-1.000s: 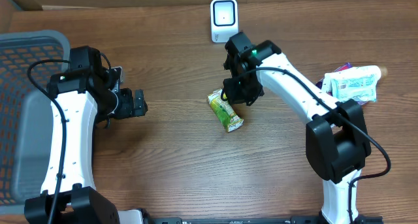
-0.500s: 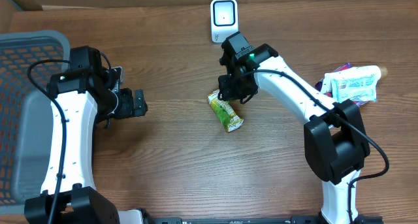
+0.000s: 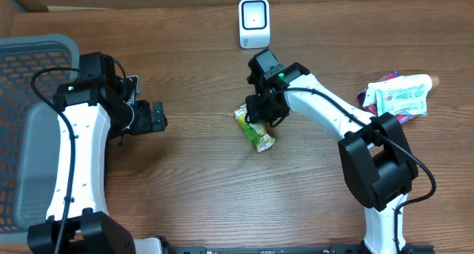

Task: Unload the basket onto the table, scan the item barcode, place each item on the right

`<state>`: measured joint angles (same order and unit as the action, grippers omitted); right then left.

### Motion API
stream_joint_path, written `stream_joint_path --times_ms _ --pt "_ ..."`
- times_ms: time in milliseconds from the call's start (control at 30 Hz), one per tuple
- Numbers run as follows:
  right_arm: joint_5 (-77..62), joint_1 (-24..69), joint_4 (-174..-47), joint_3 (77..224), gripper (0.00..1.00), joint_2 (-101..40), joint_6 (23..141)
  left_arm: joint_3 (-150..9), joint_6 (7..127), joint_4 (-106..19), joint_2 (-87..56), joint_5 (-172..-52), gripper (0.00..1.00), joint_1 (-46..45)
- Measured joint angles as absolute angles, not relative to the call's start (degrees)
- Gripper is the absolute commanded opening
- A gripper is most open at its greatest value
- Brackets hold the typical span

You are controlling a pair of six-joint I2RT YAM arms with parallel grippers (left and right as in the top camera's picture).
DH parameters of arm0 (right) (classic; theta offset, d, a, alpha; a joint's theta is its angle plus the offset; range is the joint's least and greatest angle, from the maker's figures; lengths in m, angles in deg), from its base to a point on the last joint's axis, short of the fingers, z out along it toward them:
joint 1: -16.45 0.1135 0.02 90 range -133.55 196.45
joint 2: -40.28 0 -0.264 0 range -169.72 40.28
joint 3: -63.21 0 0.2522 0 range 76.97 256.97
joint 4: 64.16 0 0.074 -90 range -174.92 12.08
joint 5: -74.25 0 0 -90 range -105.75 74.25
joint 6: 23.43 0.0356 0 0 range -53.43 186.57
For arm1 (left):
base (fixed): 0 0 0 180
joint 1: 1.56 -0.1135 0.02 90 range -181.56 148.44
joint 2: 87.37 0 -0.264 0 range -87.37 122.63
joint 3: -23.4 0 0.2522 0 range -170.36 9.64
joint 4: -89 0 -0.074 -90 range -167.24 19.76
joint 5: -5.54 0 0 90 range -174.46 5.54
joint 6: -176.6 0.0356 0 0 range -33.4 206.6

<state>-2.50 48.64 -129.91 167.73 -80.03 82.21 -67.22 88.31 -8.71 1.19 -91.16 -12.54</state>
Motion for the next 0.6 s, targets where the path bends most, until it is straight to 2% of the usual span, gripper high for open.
stream_joint_path --times_ms 600 --pt "2.29 49.16 -130.02 163.22 0.04 -78.26 94.49 -67.22 88.31 -8.71 1.19 -91.16 1.00 -12.54"
